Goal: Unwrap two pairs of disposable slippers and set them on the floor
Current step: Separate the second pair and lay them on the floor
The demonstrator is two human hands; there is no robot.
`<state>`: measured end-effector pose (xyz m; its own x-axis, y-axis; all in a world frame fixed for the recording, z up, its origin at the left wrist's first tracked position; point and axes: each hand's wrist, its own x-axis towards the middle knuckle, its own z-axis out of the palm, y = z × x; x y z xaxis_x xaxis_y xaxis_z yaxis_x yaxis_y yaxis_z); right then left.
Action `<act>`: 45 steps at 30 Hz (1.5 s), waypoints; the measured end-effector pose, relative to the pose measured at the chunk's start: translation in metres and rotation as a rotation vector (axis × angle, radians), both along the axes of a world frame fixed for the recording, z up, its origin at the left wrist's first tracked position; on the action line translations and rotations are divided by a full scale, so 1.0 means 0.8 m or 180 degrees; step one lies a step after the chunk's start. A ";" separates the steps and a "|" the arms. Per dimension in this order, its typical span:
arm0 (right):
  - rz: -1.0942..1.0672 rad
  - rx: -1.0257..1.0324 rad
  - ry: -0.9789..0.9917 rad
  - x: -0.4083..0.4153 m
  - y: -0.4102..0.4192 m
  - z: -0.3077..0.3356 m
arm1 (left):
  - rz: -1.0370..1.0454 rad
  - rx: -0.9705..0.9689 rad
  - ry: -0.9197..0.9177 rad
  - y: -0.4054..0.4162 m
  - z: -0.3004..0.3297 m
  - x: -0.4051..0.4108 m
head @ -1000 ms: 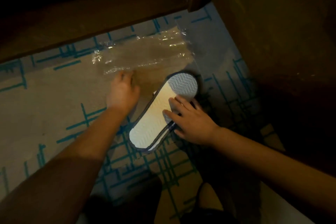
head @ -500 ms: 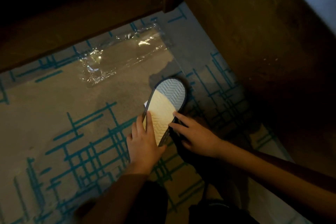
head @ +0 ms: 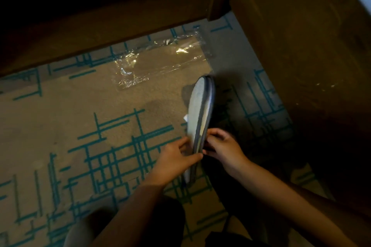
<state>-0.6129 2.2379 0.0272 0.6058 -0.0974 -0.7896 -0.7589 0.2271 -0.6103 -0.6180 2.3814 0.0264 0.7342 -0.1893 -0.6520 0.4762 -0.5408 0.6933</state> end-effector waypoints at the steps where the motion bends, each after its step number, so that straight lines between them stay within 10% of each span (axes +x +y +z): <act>1: -0.0041 0.0051 -0.0034 0.000 -0.001 0.003 | -0.0019 -0.0205 0.0076 -0.002 0.002 0.001; 10: 0.0125 -0.0016 -0.0339 0.003 -0.012 0.010 | 0.0359 -0.0727 0.0232 -0.008 0.002 0.010; 18: 0.0207 -0.1934 -0.1016 0.018 -0.065 0.021 | 0.1181 -0.0380 0.0447 0.031 -0.017 0.011; 29: -0.0142 -0.0876 -0.0589 0.017 -0.048 0.029 | 0.1355 -0.0432 0.0118 0.018 0.034 0.042; 33: 0.0094 -0.1490 -0.0721 0.027 -0.048 0.021 | 0.0618 0.0311 -0.0433 0.015 0.014 0.043; 35: 0.0167 -0.1778 -0.0672 0.037 -0.057 0.017 | -0.0802 0.1169 -0.1374 0.017 -0.007 0.047; 38: 0.0357 -0.2103 -0.0537 0.047 -0.078 0.009 | -0.2321 0.1972 -0.1261 0.022 -0.025 0.062; 45: 0.0490 -0.1943 -0.0514 0.056 -0.100 0.009 | -0.2176 0.1959 -0.1337 0.015 -0.028 0.038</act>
